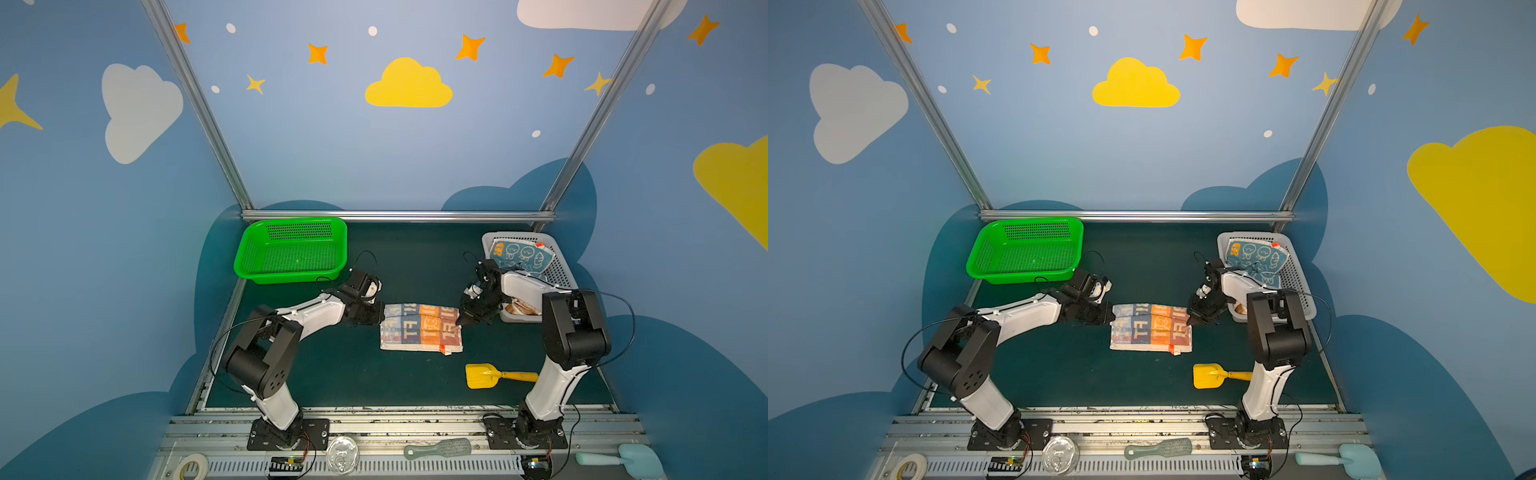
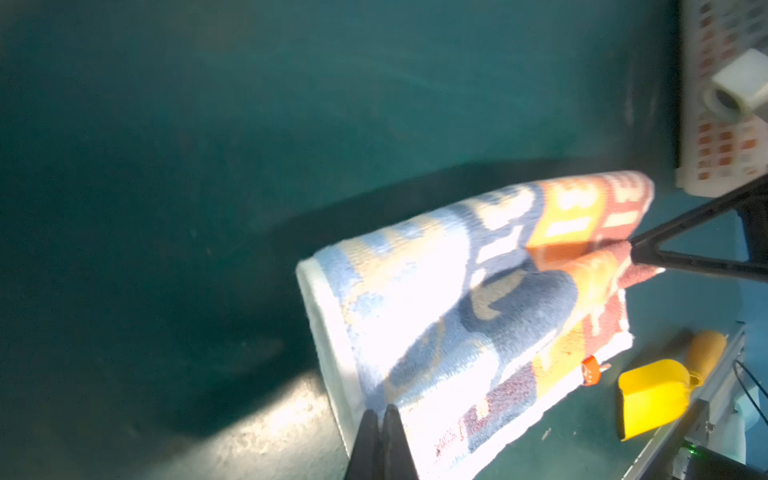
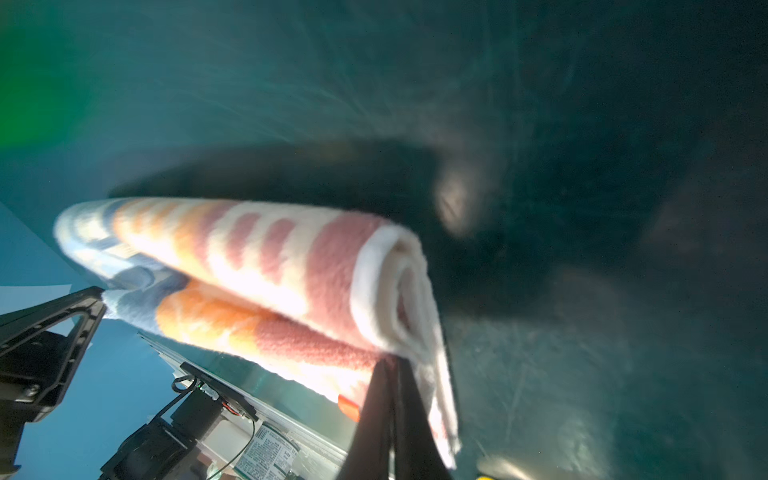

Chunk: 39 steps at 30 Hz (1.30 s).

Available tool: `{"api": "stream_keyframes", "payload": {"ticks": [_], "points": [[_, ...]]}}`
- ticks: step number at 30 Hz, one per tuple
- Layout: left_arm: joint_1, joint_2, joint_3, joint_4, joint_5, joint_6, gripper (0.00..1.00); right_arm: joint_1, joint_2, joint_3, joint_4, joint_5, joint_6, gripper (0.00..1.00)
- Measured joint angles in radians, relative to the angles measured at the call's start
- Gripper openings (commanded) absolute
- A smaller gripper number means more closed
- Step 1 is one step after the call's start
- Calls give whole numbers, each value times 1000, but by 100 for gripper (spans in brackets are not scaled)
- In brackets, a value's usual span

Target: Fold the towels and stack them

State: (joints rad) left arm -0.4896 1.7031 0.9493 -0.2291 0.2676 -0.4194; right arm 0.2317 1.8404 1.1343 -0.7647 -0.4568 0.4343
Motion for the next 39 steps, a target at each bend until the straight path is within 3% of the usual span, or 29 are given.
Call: {"api": "stream_keyframes", "payload": {"ticks": [5, 11, 19, 30, 39], "points": [[1, 65, 27, -10, -38, -23, 3, 24, 8, -15, 38, -6, 34, 0], [39, 166, 180, -64, -83, -10, 3, 40, 90, 90, 27, -17, 59, 0], [77, 160, 288, -144, -134, 14, 3, 40, 110, 232, -10, 8, 54, 0], [73, 16, 217, -167, -134, 19, 3, 41, -12, 163, -44, 20, 32, 0], [66, 13, 101, -127, -100, 0, 3, 53, -22, 61, -14, 3, 32, 0]]}}
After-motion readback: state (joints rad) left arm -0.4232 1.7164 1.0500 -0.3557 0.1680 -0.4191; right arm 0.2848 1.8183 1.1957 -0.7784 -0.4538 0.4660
